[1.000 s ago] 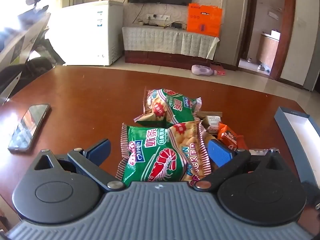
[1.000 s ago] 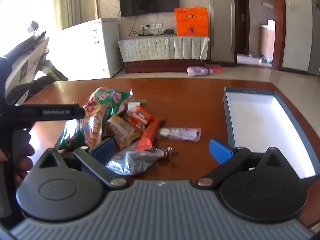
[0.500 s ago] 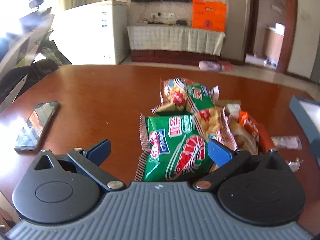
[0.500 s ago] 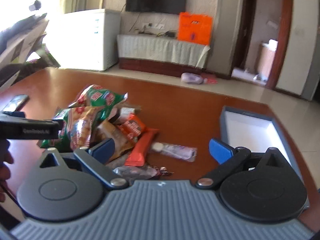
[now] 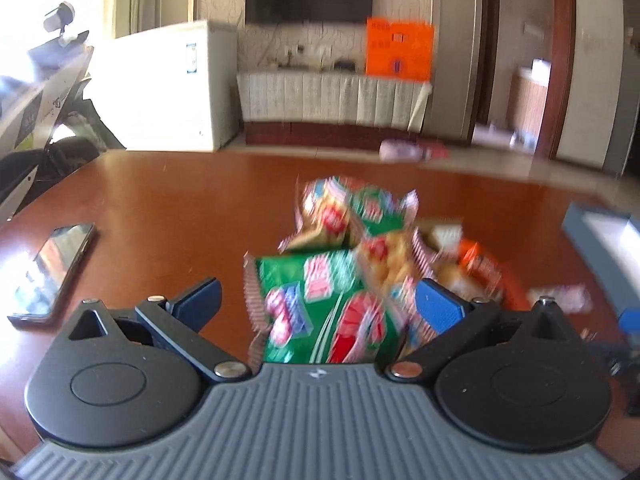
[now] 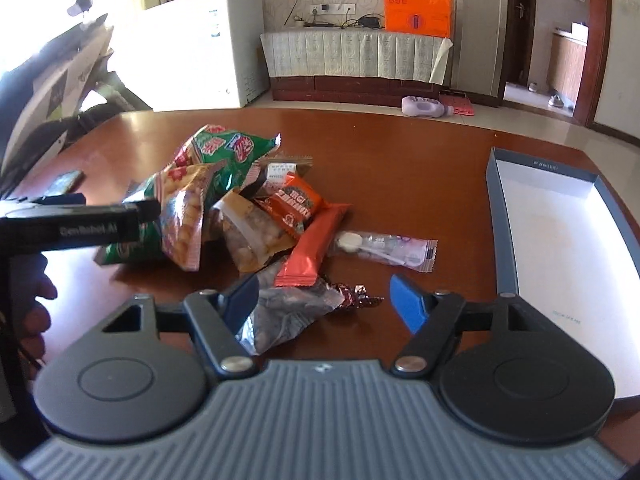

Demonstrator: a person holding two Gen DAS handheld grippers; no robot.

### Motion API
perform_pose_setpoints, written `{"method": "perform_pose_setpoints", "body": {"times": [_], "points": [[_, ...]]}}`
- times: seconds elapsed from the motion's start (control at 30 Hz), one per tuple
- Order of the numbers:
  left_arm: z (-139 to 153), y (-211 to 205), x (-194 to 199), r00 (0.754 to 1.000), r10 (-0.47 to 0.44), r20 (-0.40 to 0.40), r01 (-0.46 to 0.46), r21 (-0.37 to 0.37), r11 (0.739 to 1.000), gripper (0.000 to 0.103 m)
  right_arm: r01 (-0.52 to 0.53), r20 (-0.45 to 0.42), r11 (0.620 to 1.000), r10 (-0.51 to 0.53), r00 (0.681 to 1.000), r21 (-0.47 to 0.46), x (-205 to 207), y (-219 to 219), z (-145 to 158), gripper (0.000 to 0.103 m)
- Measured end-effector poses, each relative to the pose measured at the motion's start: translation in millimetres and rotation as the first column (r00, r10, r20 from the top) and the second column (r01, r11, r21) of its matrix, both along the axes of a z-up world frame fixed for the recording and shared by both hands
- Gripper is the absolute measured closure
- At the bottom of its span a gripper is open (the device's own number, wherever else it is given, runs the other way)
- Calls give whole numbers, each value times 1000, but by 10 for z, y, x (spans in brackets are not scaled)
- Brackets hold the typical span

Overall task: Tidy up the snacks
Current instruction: 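Grasp the green shrimp-chip bag with the left tool while the right tool grasps the silver foil packet, then lift both held snacks off the pile with both tools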

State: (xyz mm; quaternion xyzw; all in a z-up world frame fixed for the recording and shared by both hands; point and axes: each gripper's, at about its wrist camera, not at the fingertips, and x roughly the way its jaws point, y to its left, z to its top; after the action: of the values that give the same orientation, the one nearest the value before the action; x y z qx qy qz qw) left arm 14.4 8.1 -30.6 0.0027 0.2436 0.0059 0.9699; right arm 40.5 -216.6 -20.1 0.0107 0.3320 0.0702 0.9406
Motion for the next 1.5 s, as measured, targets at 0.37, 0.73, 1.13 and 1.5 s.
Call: {"method": "perform_pose_setpoints", "body": {"times": [0.37,0.73,1.13,1.5], "points": [[-221,-182,335,987,15,-160,-9,34,999,0,27,3,999,-27,1000,24,-11,-118,9,28],[-292,-218,369,986,7,-168,-7,0,1000,0,10,-48,1000,-10,999,-3,18,-4,-120,24],[-310,-186,406,984,-3,-180,4,4,1000,0,80,-135,981,-57,989,177,4,-207,-205,19],[-316,-137,411,985,3,-175,-4,-5,1000,0,116,-184,944,-60,981,308,142,-66,-347,25]]}}
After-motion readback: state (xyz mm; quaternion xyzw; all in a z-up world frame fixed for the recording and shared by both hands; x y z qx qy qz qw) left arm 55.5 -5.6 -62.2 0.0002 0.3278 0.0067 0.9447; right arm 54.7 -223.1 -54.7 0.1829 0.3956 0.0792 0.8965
